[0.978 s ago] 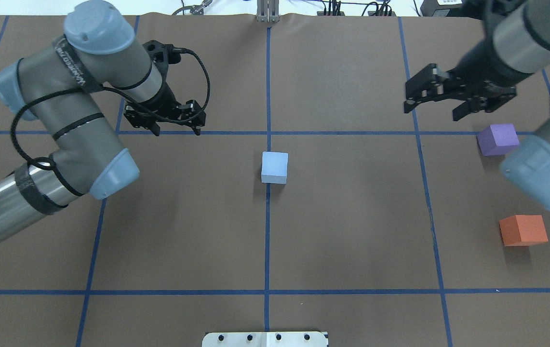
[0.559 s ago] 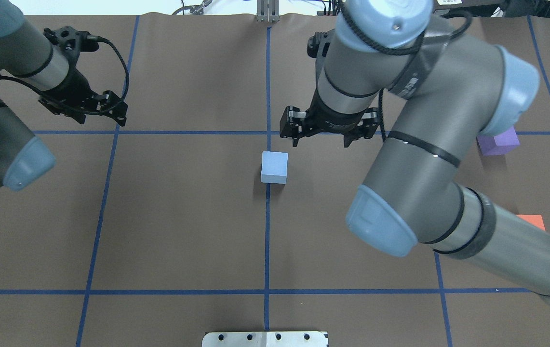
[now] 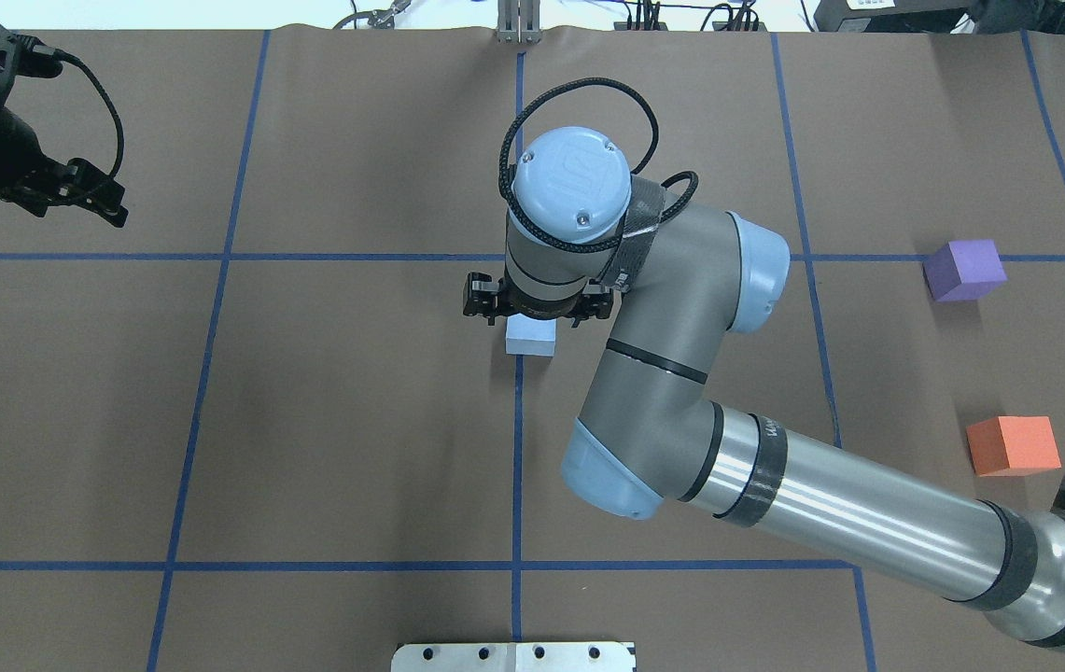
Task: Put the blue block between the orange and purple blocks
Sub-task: 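Withdraw the left gripper while the right gripper reaches down to the light blue cube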
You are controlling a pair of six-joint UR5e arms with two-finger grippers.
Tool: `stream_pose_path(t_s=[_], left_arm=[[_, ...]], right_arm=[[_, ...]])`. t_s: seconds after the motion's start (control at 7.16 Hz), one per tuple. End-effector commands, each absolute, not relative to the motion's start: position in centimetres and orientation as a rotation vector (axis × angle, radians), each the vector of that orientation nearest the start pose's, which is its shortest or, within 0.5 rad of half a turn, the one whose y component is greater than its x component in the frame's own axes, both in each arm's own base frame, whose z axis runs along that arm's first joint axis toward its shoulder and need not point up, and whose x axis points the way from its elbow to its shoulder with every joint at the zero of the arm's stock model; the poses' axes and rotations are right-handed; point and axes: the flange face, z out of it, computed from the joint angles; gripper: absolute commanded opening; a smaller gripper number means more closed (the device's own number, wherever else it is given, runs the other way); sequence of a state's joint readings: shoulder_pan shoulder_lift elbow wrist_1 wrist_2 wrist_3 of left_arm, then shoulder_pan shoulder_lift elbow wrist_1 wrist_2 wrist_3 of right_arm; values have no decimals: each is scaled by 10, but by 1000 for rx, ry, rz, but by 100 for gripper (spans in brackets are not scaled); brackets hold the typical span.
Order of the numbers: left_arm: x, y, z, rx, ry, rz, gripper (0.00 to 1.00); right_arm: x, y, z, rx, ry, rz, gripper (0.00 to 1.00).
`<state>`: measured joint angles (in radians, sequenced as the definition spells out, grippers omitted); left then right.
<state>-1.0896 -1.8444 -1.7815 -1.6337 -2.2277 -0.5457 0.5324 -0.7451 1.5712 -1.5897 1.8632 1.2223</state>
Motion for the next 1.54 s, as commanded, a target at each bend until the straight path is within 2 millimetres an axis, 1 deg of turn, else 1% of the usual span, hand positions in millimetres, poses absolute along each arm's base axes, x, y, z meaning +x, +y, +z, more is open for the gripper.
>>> stream_pose_path(t_s=[0.0,0.14,0.28,0.42,0.56,0.7,0.84,1.12,1.4], left_arm=[[203,-555,411,143,808,117,100],[203,-553,416,137,805,116,100],[203,-553,416,138,803,116,100],[203,-553,417,136,801,115,100],[204,-553,416,137,802,116,100],[204,-553,417,137,800,118,100],[205,-553,418,137,798,117,100],[203,-554,418,138,795,114,100],[203,-554,418,138,795,114,100]], right_arm=[[-583,-461,175,92,-813,61,100],[-591,-466,179,93,-795,64,100],[-600,-468,180,88,-781,62,100],[-603,-469,178,89,-778,60,100],[-613,-475,180,85,-758,55,100],[-615,-476,184,86,-749,42,100],[-618,-479,193,85,-732,27,100],[-621,-481,202,79,-717,25,100],[-631,-488,209,100,-745,23,100]])
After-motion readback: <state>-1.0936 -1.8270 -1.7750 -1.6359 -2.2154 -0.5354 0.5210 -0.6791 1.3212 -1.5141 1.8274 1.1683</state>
